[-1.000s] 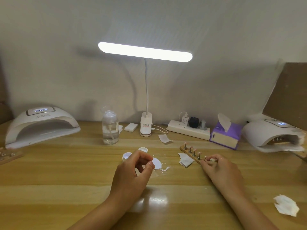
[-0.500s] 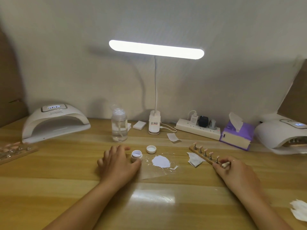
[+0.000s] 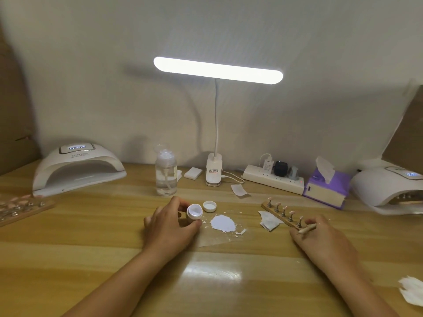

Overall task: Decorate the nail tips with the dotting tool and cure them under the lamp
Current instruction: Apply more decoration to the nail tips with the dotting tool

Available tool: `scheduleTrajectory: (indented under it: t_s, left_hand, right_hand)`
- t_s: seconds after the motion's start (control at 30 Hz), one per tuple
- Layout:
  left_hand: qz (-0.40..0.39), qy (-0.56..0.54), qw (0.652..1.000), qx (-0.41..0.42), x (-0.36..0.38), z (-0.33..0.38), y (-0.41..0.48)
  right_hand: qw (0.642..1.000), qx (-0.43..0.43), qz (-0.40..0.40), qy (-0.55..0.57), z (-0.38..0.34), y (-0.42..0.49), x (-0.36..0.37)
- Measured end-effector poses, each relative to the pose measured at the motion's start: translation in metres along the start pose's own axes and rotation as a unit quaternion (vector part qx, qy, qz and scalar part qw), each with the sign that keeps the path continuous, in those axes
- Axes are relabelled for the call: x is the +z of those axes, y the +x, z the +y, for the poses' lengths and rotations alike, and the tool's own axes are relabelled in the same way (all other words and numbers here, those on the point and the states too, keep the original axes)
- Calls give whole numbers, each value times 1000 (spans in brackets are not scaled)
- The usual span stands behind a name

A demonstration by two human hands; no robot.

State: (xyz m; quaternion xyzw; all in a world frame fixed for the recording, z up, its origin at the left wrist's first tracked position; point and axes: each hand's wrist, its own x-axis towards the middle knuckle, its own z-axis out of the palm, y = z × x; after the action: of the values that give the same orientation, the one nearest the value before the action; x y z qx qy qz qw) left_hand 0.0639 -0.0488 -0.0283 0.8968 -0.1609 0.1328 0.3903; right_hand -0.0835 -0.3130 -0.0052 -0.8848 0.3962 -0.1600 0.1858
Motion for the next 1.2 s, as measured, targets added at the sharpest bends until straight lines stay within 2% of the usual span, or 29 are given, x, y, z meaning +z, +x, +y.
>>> scheduleTrajectory:
  t_s: [0.07, 0.13, 0.2, 0.27, 0.33, 0.43, 0.53, 0.57, 0.63, 0.7, 0.83, 1.0, 1.2]
  left_hand:
    - [-3, -13, 1000, -2, -2, 1, -1]
    - [-13, -24, 1000, -14, -3, 2, -1]
    - [-21, -28, 999, -24, -5, 3, -2]
    - [-26, -26, 999, -26, -5, 4, -2]
    - [-27, -28, 999, -29, -6, 4, -2]
    - [-28, -35, 998, -33, -6, 5, -2]
    - [-26, -46, 998, -35, -7, 5, -3]
    - [-24, -46, 998, -34, -7, 5, -3]
    - [-15, -38, 999, -32, -8, 4, -2]
    - [-15, -14, 999, -30, -8, 3, -2]
    - [-38, 42, 998, -32, -5, 2, -1]
    - [-46, 70, 996, -35, -2, 3, 0]
    - [-50, 102, 993, -36, -2, 1, 6]
  right_hand:
    - [999, 9, 15, 32, -2, -2, -2]
    - [992, -9, 74, 100, -2, -5, -6]
    - [970, -92, 166, 154, -4, -12, -10]
    - [943, -187, 204, 183, -13, -22, -11]
    - [929, -265, 172, 193, -29, -31, -6]
    - [931, -335, 70, 129, -55, -34, 9]
    - [942, -308, -79, 105, -90, -20, 17]
    - [943, -294, -101, 121, -103, -16, 17]
    - [943, -289, -78, 144, -122, -7, 20]
    - [938, -320, -22, 134, -126, -4, 24]
    - [891, -439, 91, 65, -96, -15, 30]
    - [868, -493, 60, -12, -46, -22, 26]
    - [898, -436, 38, 54, -36, -27, 24]
